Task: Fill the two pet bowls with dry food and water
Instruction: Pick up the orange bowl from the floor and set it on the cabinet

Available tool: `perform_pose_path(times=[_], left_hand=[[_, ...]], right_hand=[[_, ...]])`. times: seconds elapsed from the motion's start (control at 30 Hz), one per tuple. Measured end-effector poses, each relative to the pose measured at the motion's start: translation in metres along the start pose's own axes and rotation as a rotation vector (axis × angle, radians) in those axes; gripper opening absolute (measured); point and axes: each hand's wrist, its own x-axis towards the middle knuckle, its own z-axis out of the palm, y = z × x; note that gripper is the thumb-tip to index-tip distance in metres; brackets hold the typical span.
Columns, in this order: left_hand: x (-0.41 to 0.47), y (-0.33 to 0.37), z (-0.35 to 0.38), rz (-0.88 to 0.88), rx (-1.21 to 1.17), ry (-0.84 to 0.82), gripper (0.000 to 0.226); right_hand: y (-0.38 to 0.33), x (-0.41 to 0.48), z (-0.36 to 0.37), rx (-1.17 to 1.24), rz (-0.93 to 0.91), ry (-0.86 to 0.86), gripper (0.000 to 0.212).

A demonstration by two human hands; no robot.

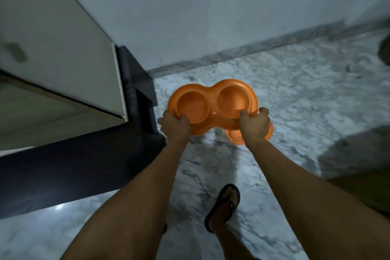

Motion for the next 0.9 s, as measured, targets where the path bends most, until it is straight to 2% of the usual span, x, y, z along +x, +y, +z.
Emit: perform_pose_path(times=[0.2,0.43,0.67,0.77,0.9], left_hand=[[-0.091,0.09,-0.115,0.04,-0.128,0.025,0.038],[-0.136,0.114,-0.234,0.15,-0.234,0.084,0.04],[-0.142,0.079,-0.375,0.167,-0.367,0.154,0.043],[-0.135,0.048,-0.44,0.16,-0.411,0.197,0.037],[-0.122,0.007,-0.523,0.139,-0.423,0.275,0.038]], right_hand=[[-0.099,-0.093,-0.101,0.066,-0.086,0.028,0.07],[-0.154,-0.209,-0.14,0.166,-0.171,0.058,0.065],[-0.173,-0.341,-0.107,0.251,-0.279,0.069,0.059],[-0.179,-0.403,-0.078,0.25,-0.317,0.033,0.053],[-0.189,-0.475,-0.032,0.226,-0.365,-0.048,0.057]])
